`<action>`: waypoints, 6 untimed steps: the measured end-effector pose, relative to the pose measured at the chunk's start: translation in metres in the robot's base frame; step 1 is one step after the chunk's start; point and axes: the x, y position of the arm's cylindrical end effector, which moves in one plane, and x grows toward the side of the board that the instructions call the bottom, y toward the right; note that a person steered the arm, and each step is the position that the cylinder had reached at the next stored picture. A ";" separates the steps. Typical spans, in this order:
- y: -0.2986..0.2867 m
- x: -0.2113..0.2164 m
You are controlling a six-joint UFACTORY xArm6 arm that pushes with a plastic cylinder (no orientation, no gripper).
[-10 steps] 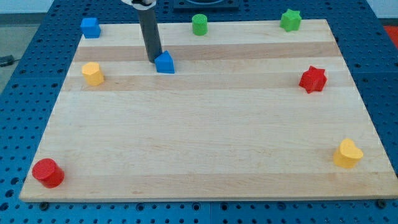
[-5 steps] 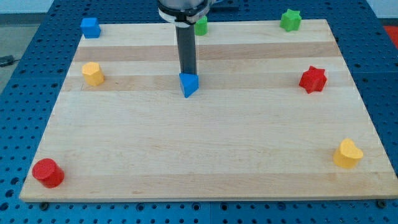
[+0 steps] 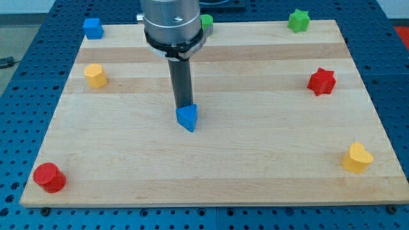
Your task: Move blue triangle towards bottom middle center of the board
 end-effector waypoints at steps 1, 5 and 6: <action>0.001 0.018; 0.001 0.089; 0.002 0.101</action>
